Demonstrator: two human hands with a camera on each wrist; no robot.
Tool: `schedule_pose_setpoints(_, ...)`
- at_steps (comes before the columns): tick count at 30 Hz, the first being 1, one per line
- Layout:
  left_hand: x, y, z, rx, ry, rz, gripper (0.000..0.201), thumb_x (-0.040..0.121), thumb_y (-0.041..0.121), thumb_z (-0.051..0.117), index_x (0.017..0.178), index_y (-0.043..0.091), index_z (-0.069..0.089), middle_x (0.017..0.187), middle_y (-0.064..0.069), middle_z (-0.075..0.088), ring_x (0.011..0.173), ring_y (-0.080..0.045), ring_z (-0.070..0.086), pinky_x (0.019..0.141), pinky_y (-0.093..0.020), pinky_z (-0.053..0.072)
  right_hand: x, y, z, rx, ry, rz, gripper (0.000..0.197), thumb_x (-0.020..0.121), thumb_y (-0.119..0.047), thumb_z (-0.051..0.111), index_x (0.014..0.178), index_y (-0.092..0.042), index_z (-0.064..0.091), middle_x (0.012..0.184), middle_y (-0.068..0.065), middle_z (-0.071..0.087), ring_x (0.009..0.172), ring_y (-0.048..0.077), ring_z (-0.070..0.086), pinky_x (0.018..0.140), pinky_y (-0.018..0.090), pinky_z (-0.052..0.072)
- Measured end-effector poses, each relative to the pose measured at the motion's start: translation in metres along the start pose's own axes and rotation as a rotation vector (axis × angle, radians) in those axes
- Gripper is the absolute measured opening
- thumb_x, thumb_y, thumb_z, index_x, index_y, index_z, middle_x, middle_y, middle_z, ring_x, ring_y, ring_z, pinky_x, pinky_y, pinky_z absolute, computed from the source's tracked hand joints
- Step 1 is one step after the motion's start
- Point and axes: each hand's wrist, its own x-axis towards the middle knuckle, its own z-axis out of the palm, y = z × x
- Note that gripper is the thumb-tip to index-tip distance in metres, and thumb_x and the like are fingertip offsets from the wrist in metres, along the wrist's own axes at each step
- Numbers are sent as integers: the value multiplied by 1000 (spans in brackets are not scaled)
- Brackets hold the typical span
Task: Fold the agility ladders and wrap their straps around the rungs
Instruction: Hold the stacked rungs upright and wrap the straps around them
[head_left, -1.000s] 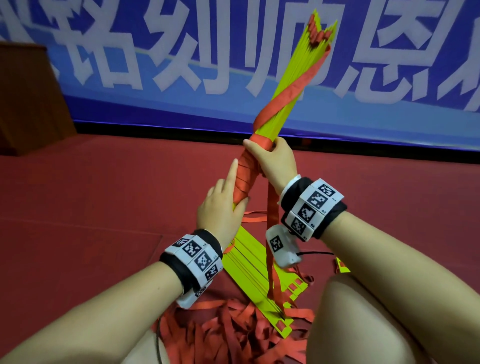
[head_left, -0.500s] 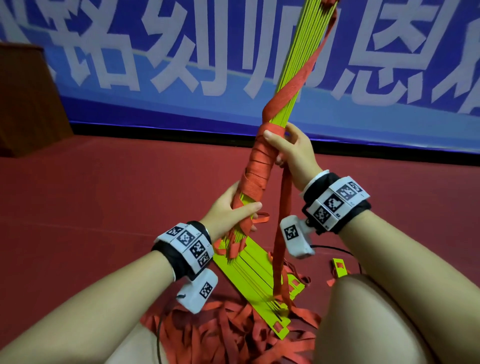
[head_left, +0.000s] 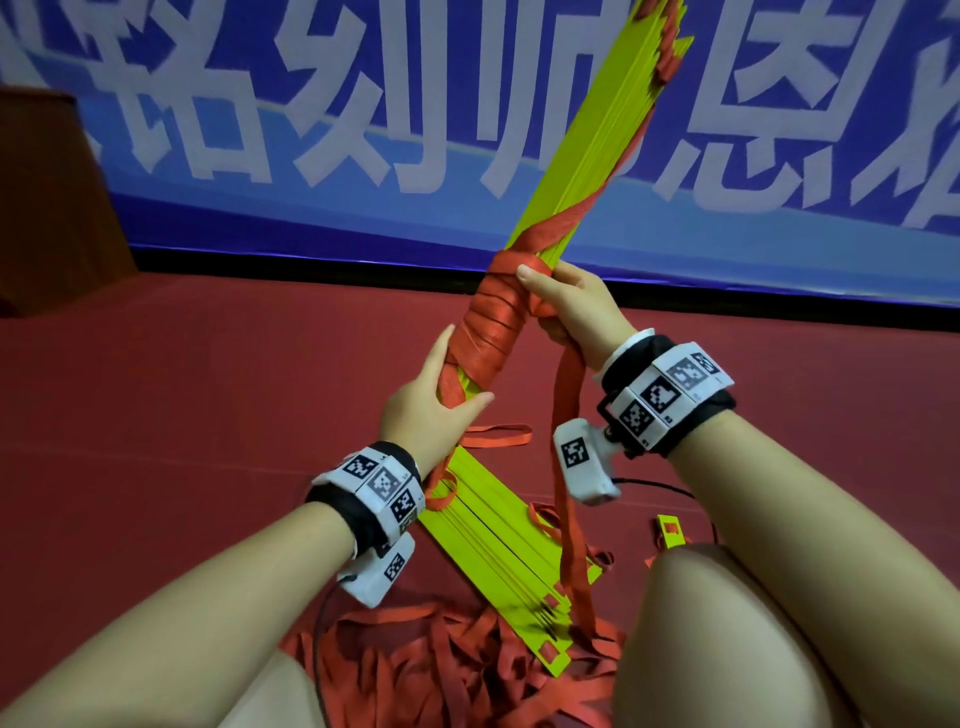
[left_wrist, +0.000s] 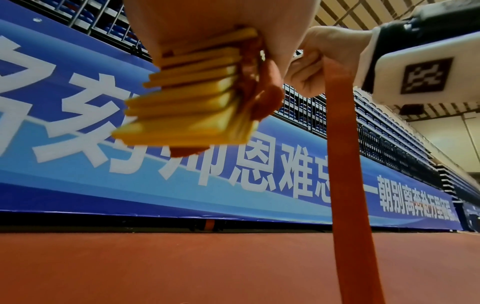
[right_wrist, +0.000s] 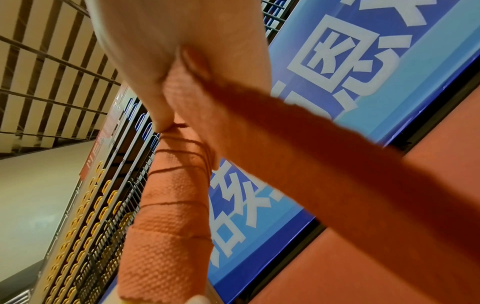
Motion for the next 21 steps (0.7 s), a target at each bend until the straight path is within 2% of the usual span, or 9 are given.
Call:
schedule_pose_setpoints(6, -2, 5, 10, 21, 77, -13, 83, 81, 47, 71, 149, 46, 23, 101, -1, 72, 97, -30, 65, 78, -32, 48, 3, -3, 0, -30, 59, -57, 6, 92, -22, 63, 90, -17, 64, 48, -9, 40, 32, 2, 28, 35, 14, 23)
schedule_pose_setpoints(8, 0, 6, 10, 45, 98, -9, 82, 82, 47, 70, 149, 45, 23, 102, -1, 71, 96, -30, 65, 75, -29, 44, 3, -2, 1, -39, 104, -75, 13, 92, -24, 64, 102, -16, 67, 46, -14, 45, 32, 0, 32, 36, 13, 26)
schedule_pose_setpoints(10, 3, 6, 6, 92, 126, -7, 82, 83, 46, 70, 149, 44, 23, 105, -4, 71, 98, -32, 64, 75, -29, 42, 1, -1, 3, -75, 142, -88, 15, 91, -27, 66, 102, -18, 67, 49, -15, 51, 33, 1, 40, 36, 13, 33)
schedule_pose_setpoints(13, 5, 2, 2, 172, 142, 5, 83, 83, 47, 69, 150, 45, 19, 109, -7, 70, 99, -33, 64, 77, -31, 43, 2, 7, 9, -6, 146, -58, 10, 90, -24, 66, 93, -14, 66, 67, 2, 57, 46, 13, 55, 52, 29, 54)
schedule_pose_setpoints(15, 5, 0, 1, 229, 147, 17, 84, 84, 47, 68, 151, 44, 16, 111, -6, 68, 99, -33, 64, 75, -31, 42, 4, 14, 14, 37, 166, -64, 16, 90, -22, 66, 93, -7, 66, 73, 7, 60, 61, 23, 58, 69, 47, 56)
schedule_pose_setpoints(16, 5, 1, 2, 259, 148, 25, 85, 85, 48, 67, 151, 44, 14, 112, -6, 67, 100, -33, 64, 74, -32, 42, 6, 16, 15, 38, 192, -72, 20, 90, -23, 65, 98, -5, 66, 77, 7, 62, 64, 22, 58, 70, 49, 56)
schedule_pose_setpoints(17, 4, 1, 3, 296, 150, 33, 85, 85, 49, 65, 152, 44, 12, 113, -6, 66, 100, -33, 63, 74, -33, 42, 6, 16, 18, 48, 208, -66, 28, 90, -24, 64, 111, -5, 63, 83, 7, 63, 64, 18, 59, 64, 43, 57)
schedule_pose_setpoints(19, 1, 1, 7, 375, 154, 68, 84, 87, 55, 58, 153, 41, 8, 114, -7, 63, 102, -34, 62, 74, -37, 43, 7, 16, 22, 87, 250, -5, 59, 91, -30, 62, 143, -12, 39, 99, 8, 62, 58, 8, 58, 52, 25, 51)
schedule_pose_setpoints(21, -3, 0, 11, 419, 170, 150, 80, 89, 61, 45, 154, 35, 7, 109, -9, 61, 99, -35, 60, 71, -40, 43, 7, 16, 24, 32, 302, -42, 80, 85, -45, 65, 150, -33, 20, 104, 4, 66, 67, 12, 64, 62, 29, 55)
